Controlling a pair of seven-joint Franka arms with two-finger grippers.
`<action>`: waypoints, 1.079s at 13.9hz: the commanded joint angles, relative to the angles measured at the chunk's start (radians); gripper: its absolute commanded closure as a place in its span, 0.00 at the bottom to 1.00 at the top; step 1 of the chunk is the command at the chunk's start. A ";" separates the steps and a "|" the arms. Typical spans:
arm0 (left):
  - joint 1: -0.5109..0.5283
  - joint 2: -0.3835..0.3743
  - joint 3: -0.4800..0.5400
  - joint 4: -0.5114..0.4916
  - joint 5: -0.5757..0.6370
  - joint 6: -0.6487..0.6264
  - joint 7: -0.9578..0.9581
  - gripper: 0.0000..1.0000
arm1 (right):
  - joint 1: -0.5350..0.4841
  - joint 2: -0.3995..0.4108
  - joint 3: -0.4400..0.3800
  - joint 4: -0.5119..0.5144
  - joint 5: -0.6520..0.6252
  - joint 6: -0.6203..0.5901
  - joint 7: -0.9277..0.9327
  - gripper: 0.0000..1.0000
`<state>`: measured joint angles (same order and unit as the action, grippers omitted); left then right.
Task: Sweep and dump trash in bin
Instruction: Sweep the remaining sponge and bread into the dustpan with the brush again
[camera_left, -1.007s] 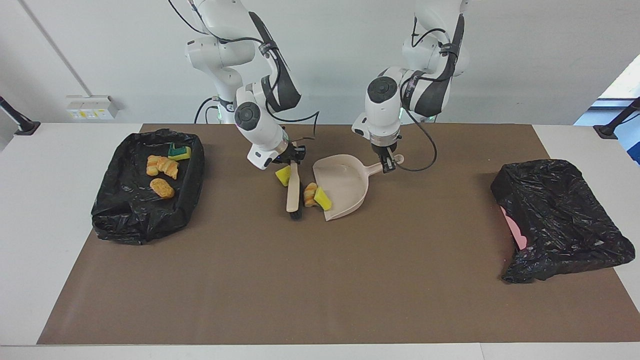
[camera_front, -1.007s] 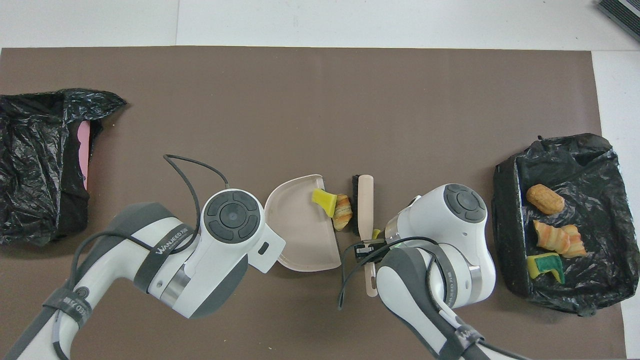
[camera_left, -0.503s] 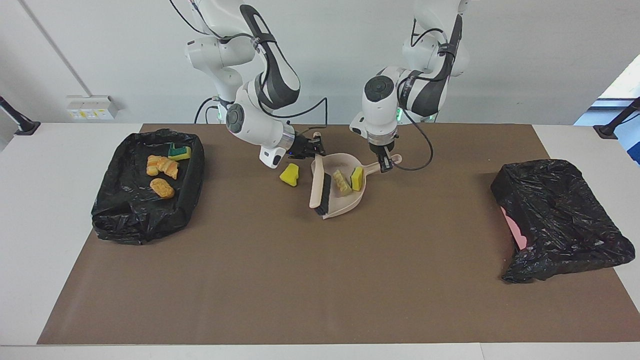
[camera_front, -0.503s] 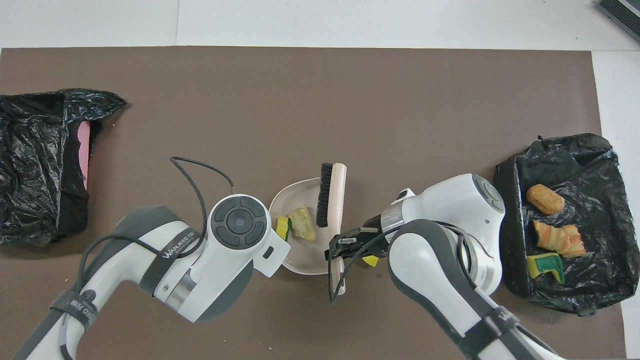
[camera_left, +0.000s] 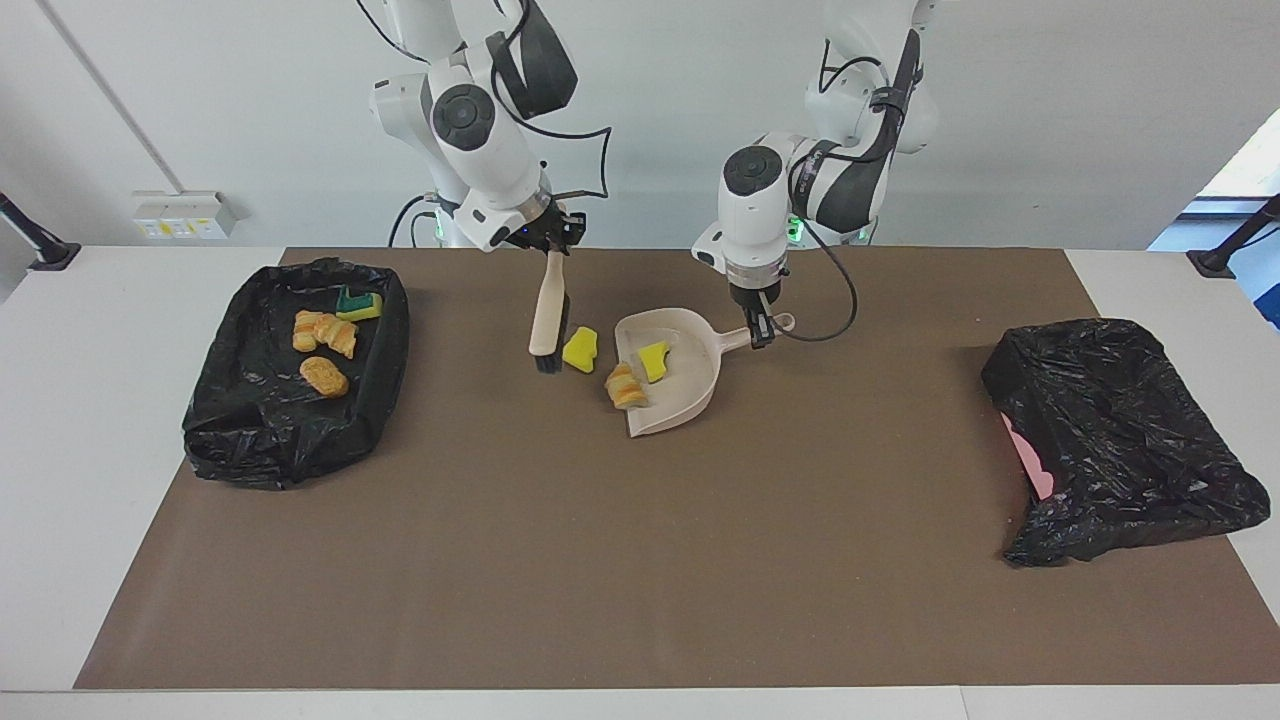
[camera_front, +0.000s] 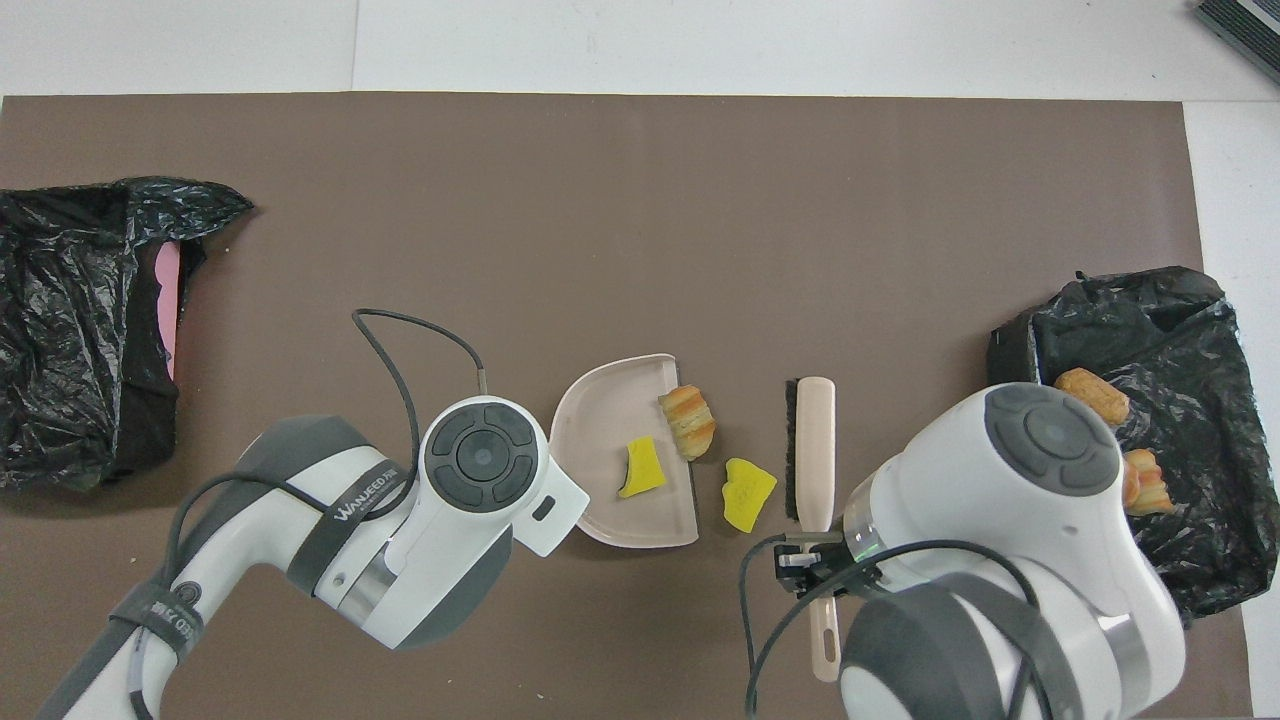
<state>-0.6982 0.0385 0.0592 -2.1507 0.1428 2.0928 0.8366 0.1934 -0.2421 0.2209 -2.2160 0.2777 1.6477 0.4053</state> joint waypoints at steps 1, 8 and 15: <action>0.003 -0.022 0.011 -0.050 0.018 0.049 0.059 1.00 | 0.008 -0.060 0.008 -0.169 -0.052 0.038 0.052 1.00; 0.032 -0.034 0.011 -0.083 0.018 0.064 0.144 1.00 | 0.121 0.058 0.011 -0.266 -0.011 0.325 0.008 1.00; 0.055 -0.020 0.011 -0.112 0.018 0.118 0.147 1.00 | 0.281 0.245 0.011 -0.179 0.527 0.721 -0.129 1.00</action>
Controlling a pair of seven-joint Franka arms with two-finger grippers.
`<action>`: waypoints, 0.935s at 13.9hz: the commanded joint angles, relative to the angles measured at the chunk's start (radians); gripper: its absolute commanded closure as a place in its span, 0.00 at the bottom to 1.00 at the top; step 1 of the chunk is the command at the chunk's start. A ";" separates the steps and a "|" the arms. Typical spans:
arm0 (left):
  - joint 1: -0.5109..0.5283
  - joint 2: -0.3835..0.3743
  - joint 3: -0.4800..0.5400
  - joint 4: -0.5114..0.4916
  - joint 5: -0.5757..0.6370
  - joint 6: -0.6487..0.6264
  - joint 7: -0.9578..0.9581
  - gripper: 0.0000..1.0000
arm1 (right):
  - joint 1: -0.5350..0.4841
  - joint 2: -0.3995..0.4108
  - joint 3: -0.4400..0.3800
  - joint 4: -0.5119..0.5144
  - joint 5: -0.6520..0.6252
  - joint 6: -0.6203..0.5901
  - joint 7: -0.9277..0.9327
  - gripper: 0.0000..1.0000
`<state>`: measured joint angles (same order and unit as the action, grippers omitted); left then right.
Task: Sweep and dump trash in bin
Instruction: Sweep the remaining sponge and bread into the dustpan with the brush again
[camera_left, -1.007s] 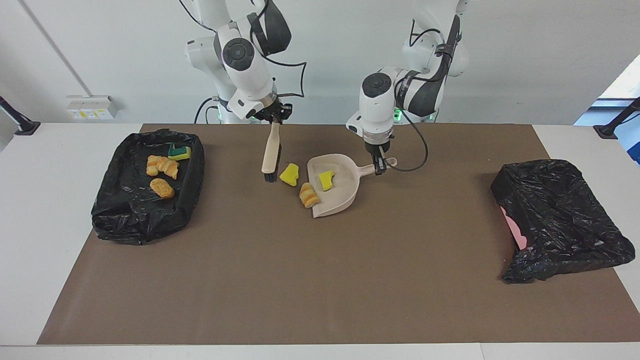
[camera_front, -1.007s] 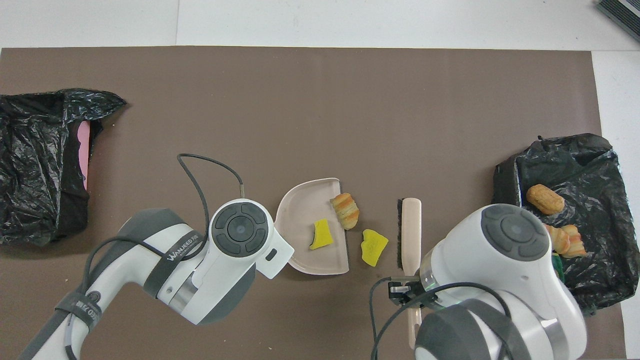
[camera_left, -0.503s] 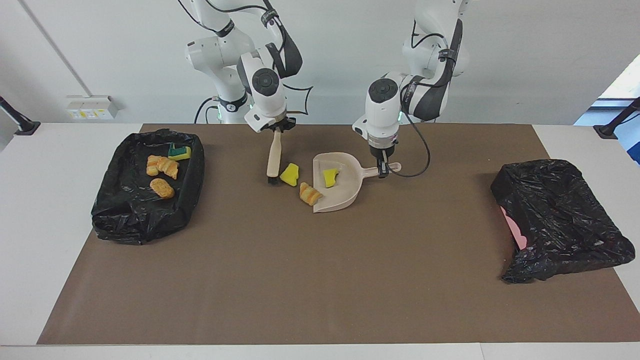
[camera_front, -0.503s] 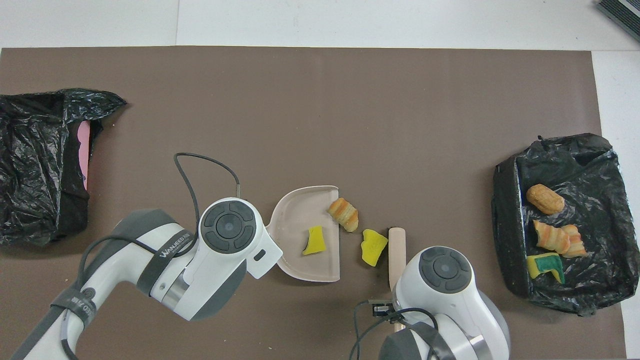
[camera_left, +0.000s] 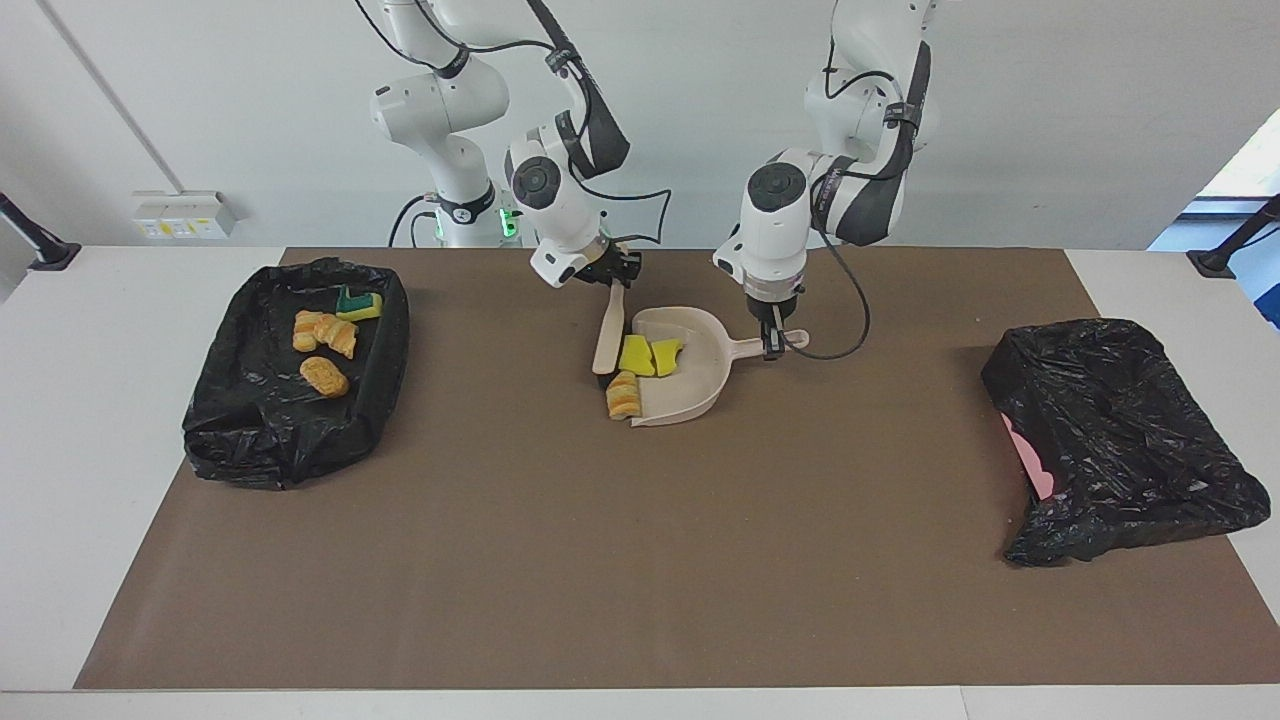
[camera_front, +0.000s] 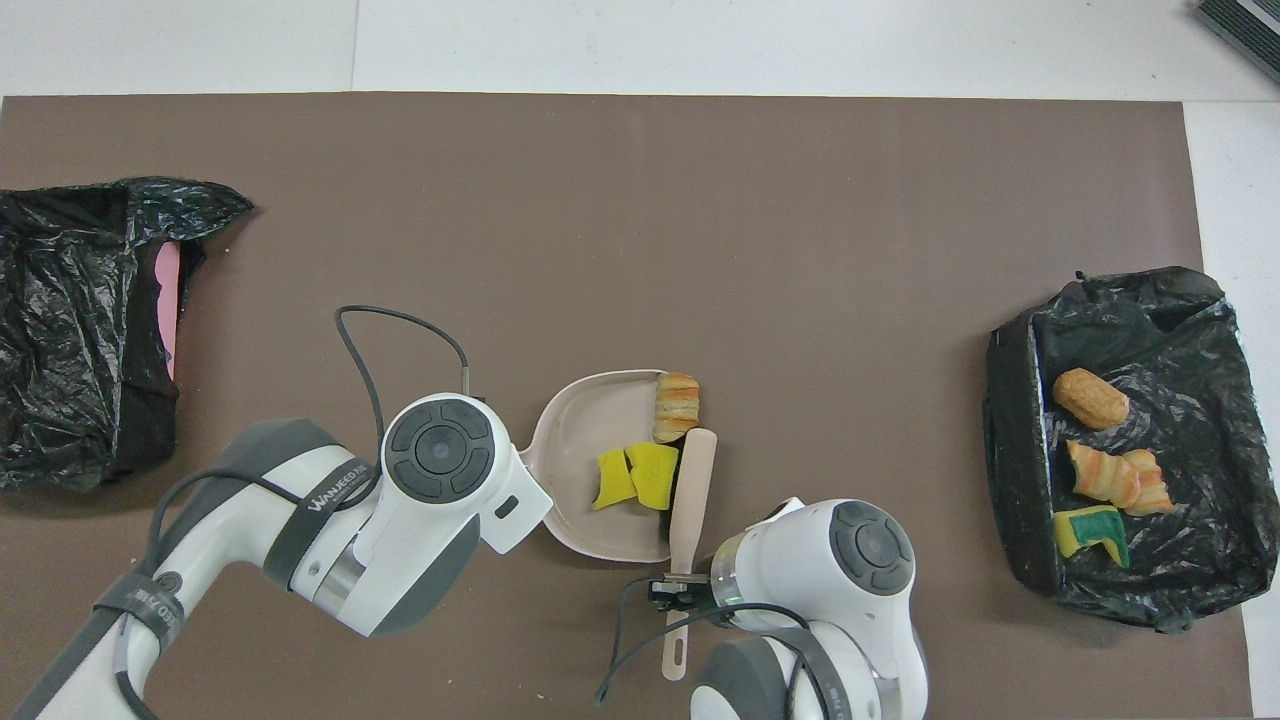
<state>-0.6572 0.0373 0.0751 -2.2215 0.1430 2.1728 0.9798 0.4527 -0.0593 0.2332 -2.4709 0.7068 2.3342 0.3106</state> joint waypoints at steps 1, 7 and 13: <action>0.014 -0.019 -0.005 -0.041 0.018 0.041 0.000 1.00 | 0.023 0.079 -0.002 0.110 0.108 0.034 -0.024 1.00; 0.033 -0.019 -0.006 -0.041 0.017 0.045 0.000 1.00 | -0.115 -0.105 -0.018 0.187 -0.157 -0.384 0.004 1.00; 0.047 -0.017 -0.006 -0.041 0.017 0.045 -0.001 1.00 | -0.178 -0.019 -0.011 0.242 -0.596 -0.483 -0.131 1.00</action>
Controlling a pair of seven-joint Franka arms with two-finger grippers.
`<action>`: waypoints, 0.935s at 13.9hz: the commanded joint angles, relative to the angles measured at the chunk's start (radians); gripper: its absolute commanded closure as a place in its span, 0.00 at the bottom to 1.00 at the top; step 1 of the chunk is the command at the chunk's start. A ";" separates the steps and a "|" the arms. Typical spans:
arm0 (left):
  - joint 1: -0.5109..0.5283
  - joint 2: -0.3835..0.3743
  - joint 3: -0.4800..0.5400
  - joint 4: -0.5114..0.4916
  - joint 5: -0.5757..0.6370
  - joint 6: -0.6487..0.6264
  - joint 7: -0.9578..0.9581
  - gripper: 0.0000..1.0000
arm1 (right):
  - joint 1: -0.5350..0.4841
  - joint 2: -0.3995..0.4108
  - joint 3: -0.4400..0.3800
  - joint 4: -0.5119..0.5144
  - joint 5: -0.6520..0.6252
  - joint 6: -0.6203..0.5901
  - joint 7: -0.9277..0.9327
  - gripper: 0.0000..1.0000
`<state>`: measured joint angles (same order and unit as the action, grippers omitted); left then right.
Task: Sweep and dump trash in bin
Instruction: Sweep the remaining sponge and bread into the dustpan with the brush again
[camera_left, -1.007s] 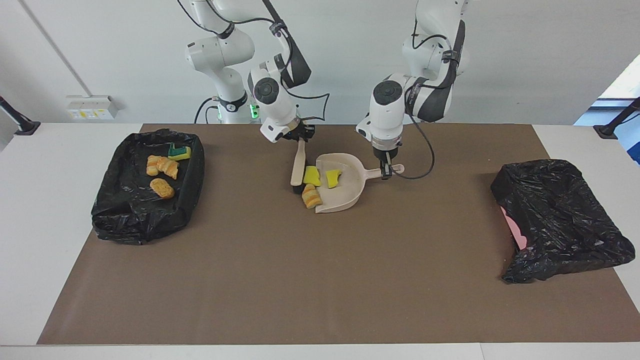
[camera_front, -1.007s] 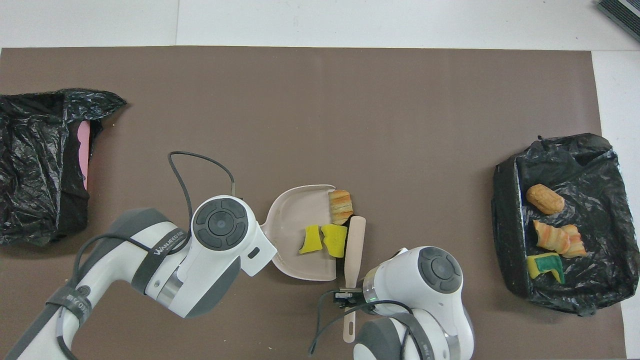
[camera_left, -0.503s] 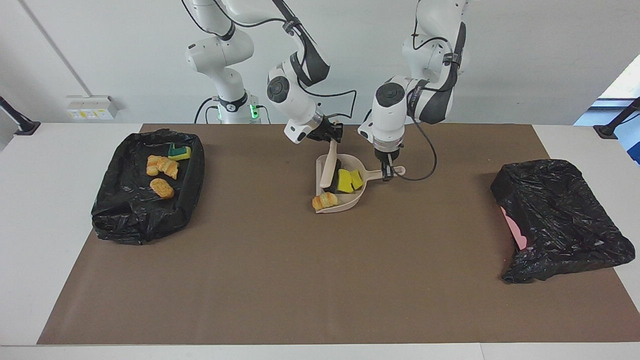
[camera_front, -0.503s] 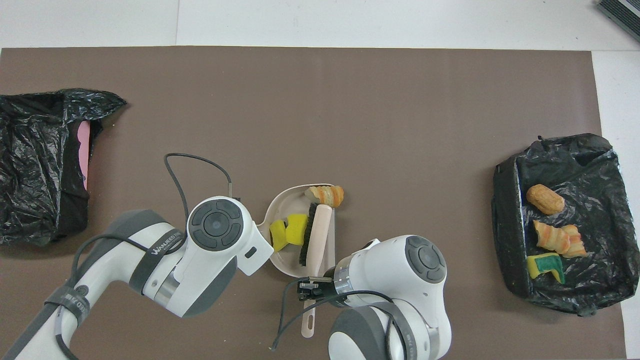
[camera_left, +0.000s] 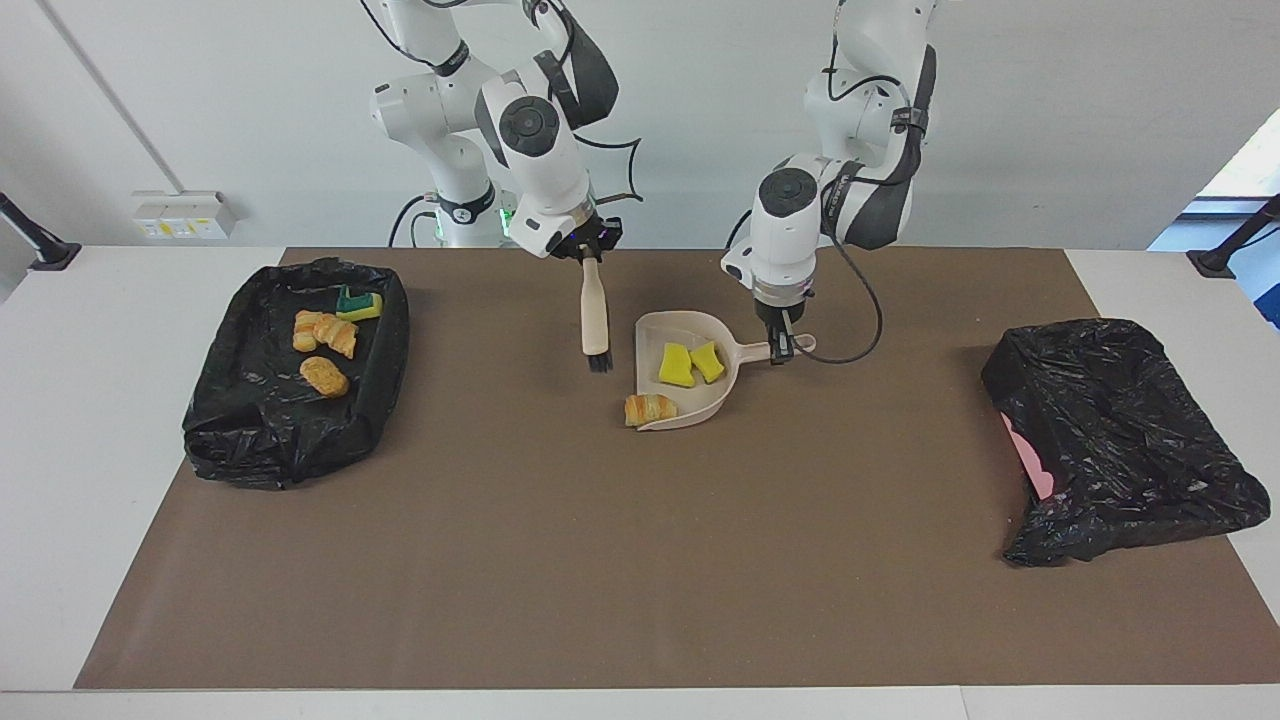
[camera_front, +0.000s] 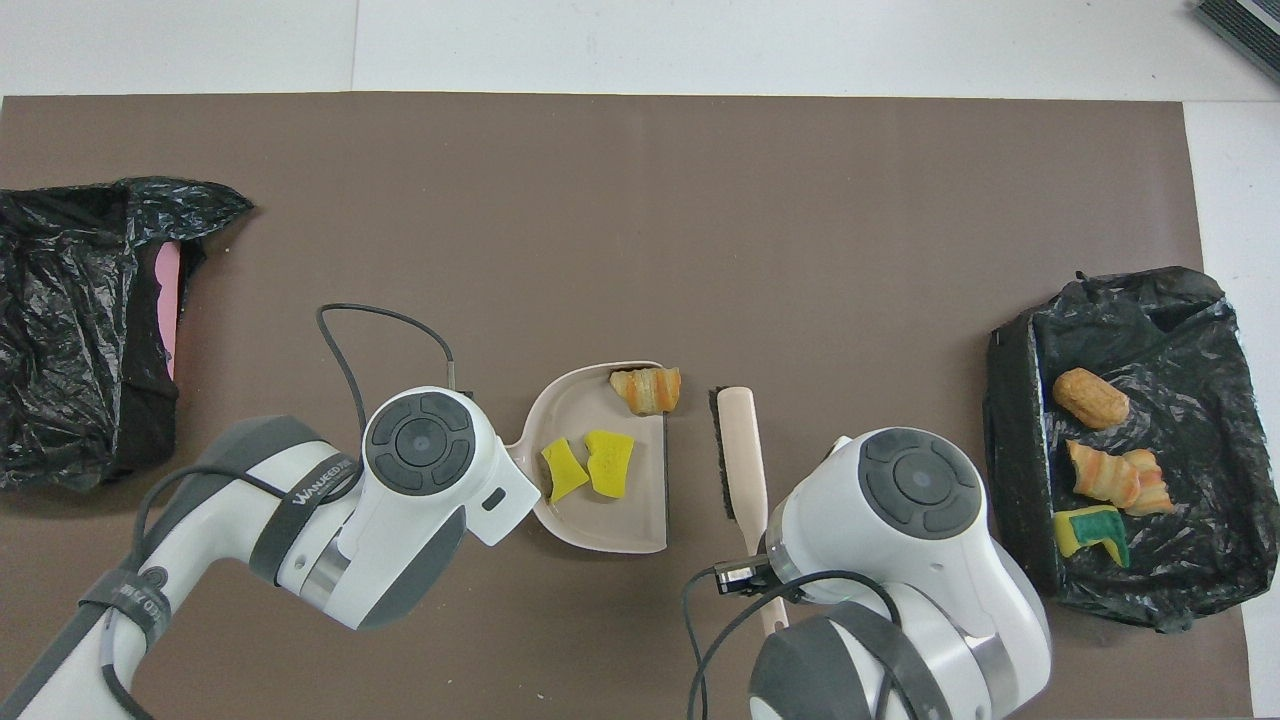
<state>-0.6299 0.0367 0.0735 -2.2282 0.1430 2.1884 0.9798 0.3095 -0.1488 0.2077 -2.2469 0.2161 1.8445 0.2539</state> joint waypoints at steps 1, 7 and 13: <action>0.019 -0.017 -0.005 -0.034 0.017 0.030 -0.003 1.00 | -0.036 0.084 0.015 0.018 -0.154 0.013 -0.085 1.00; 0.019 -0.015 -0.005 -0.033 0.015 0.031 -0.004 1.00 | 0.040 0.239 0.018 0.072 -0.083 0.189 -0.111 1.00; 0.021 -0.015 -0.005 -0.034 0.015 0.042 -0.004 1.00 | 0.034 0.135 0.038 0.113 0.014 0.005 0.014 1.00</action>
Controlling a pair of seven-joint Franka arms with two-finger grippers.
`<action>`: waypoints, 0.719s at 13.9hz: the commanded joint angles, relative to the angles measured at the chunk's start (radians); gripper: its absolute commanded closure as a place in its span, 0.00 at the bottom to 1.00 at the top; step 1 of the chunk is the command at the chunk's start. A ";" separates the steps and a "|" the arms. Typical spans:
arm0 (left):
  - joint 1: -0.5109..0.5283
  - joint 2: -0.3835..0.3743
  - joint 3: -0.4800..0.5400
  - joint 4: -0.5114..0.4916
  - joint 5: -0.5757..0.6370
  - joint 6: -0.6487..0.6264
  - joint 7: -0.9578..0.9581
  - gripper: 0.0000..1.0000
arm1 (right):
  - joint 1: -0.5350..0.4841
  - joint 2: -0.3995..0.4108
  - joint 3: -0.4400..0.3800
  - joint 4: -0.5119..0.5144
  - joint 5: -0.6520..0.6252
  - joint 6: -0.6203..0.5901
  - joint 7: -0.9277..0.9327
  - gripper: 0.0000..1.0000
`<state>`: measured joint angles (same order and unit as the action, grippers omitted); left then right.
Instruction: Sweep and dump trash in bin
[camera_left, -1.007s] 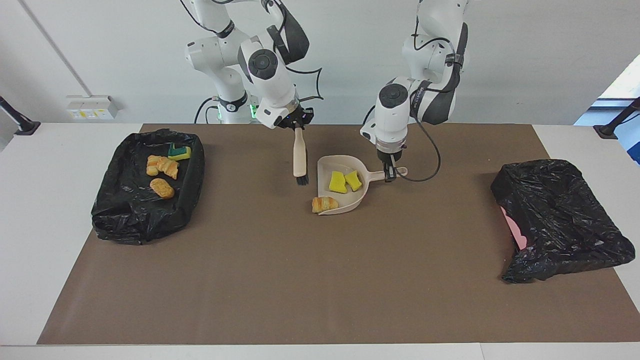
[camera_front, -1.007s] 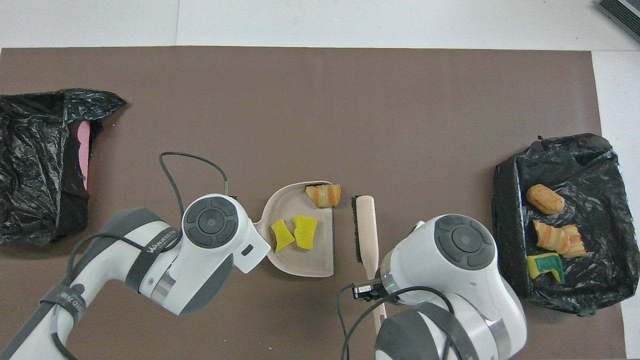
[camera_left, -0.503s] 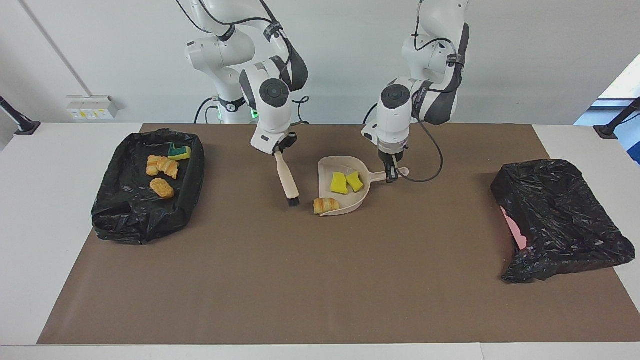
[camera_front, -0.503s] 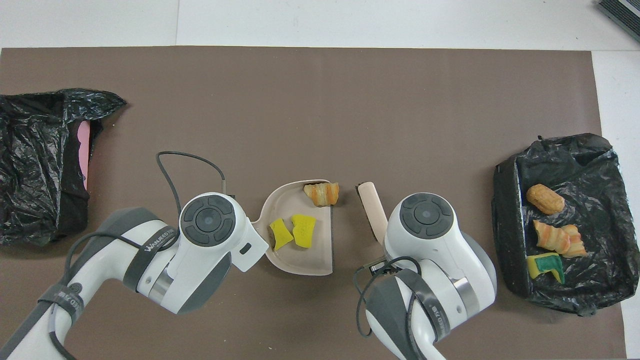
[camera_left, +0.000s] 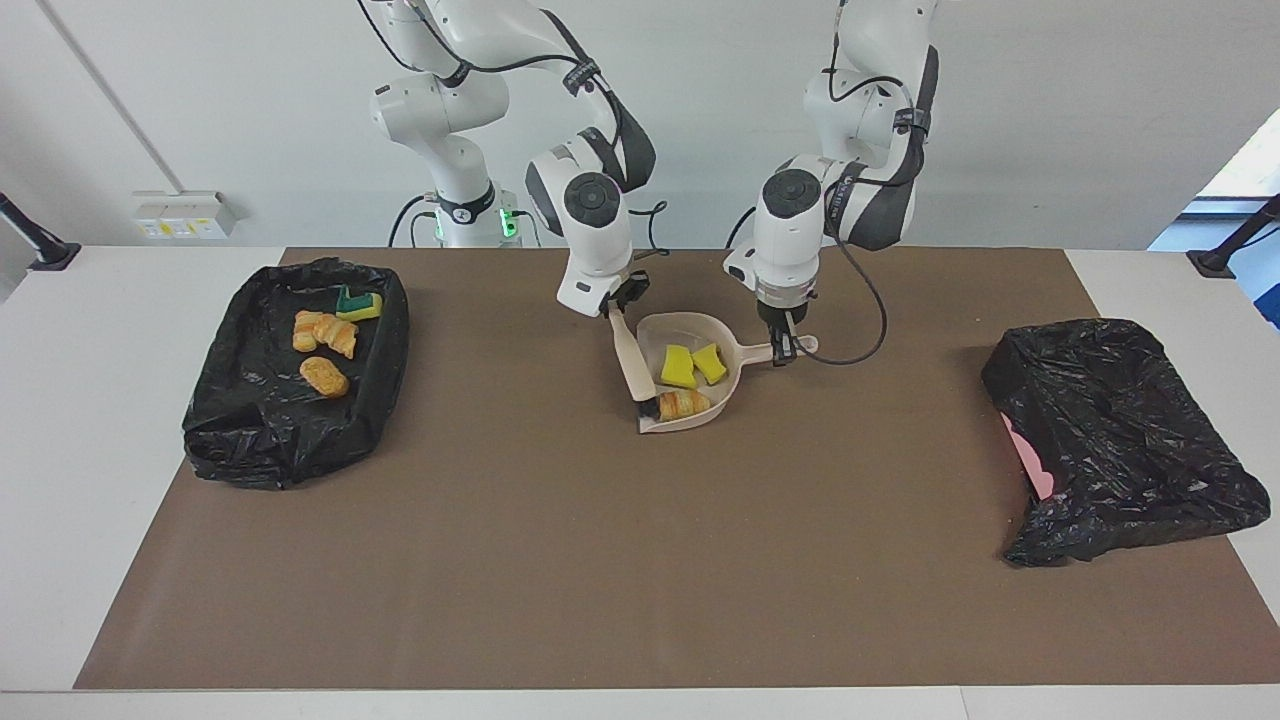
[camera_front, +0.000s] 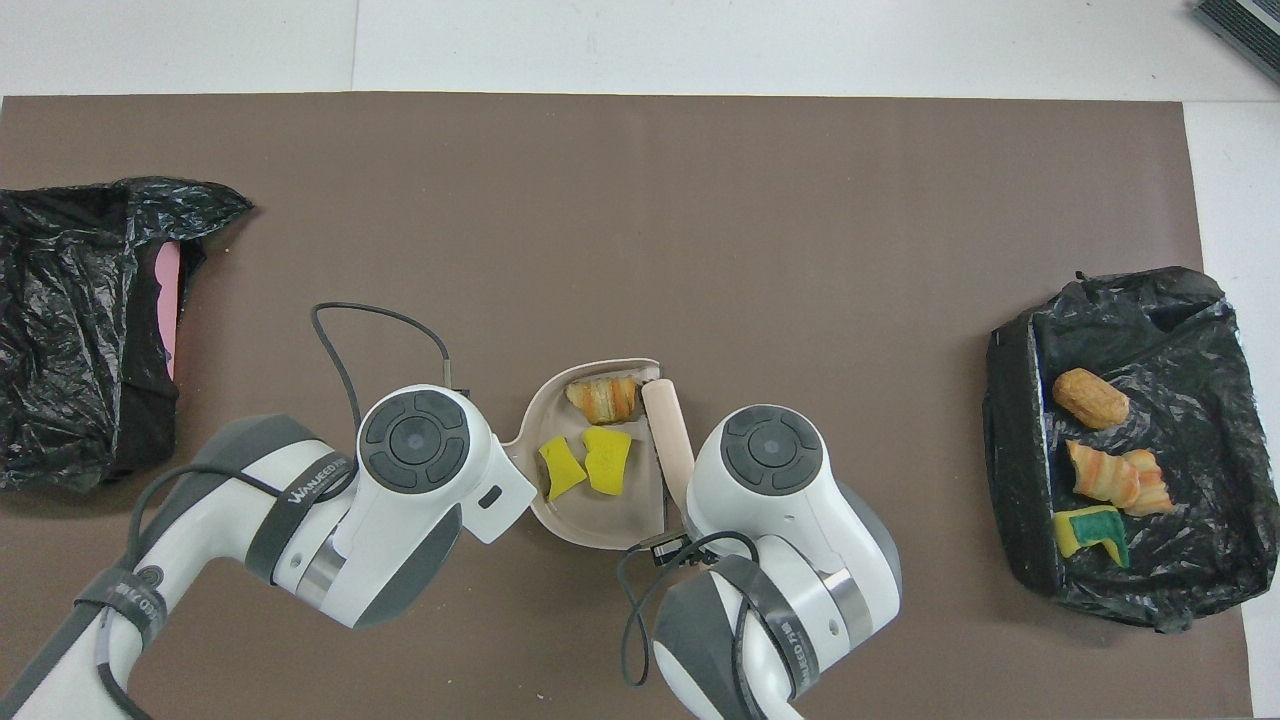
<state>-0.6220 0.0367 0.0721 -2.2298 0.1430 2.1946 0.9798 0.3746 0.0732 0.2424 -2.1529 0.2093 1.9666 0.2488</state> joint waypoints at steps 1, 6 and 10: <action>0.014 -0.015 -0.003 -0.031 0.015 0.036 -0.004 1.00 | -0.048 -0.143 -0.001 0.021 0.016 -0.200 0.058 1.00; 0.028 0.002 -0.003 -0.005 0.015 0.036 0.011 1.00 | -0.033 -0.256 0.009 -0.033 0.018 -0.321 0.343 1.00; 0.091 0.003 0.002 0.076 0.015 0.007 0.031 1.00 | -0.025 -0.325 0.009 -0.140 0.076 -0.258 0.325 1.00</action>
<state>-0.5885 0.0410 0.0773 -2.2025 0.1431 2.2051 0.9814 0.3602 -0.1878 0.2474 -2.2194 0.2421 1.6635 0.5688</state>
